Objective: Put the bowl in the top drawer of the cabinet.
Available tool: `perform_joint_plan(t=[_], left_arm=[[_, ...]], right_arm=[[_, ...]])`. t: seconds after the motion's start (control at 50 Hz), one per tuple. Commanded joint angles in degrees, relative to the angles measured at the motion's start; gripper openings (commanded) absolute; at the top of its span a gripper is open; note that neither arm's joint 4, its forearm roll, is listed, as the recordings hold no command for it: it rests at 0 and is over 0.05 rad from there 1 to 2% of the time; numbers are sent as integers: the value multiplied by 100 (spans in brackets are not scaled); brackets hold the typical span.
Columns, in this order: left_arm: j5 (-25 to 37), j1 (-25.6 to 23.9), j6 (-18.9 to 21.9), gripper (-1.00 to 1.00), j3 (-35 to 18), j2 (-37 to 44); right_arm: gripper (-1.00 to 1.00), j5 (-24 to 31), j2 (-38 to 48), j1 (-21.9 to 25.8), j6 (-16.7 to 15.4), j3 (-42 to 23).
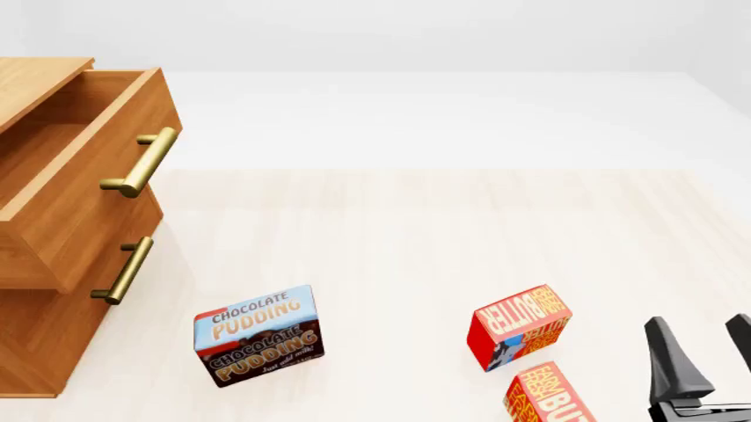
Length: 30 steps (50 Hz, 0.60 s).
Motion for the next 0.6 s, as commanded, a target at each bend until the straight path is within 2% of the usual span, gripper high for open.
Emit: perform_joint_plan(t=[0.02, 0.14, 0.26, 0.34, 0.6], left_arm=[[796, 16, 556, -100, -836, 210], [1276, 132, 892, -100, -1417, 439], [1644, 110, 1006, -100, -1673, 513], [1850, 61, 1097, -100, -1754, 521], [2122, 46, 1349, -100, -1535, 553]], right_arm=[[100, 6, 0, -18, -3, 0], [100, 24, 3, -44, -13, 1], [100, 54, 14, -35, -32, 2], [100, 63, 22, -54, -37, 3], [100, 4, 201, -122, -80, 13]])
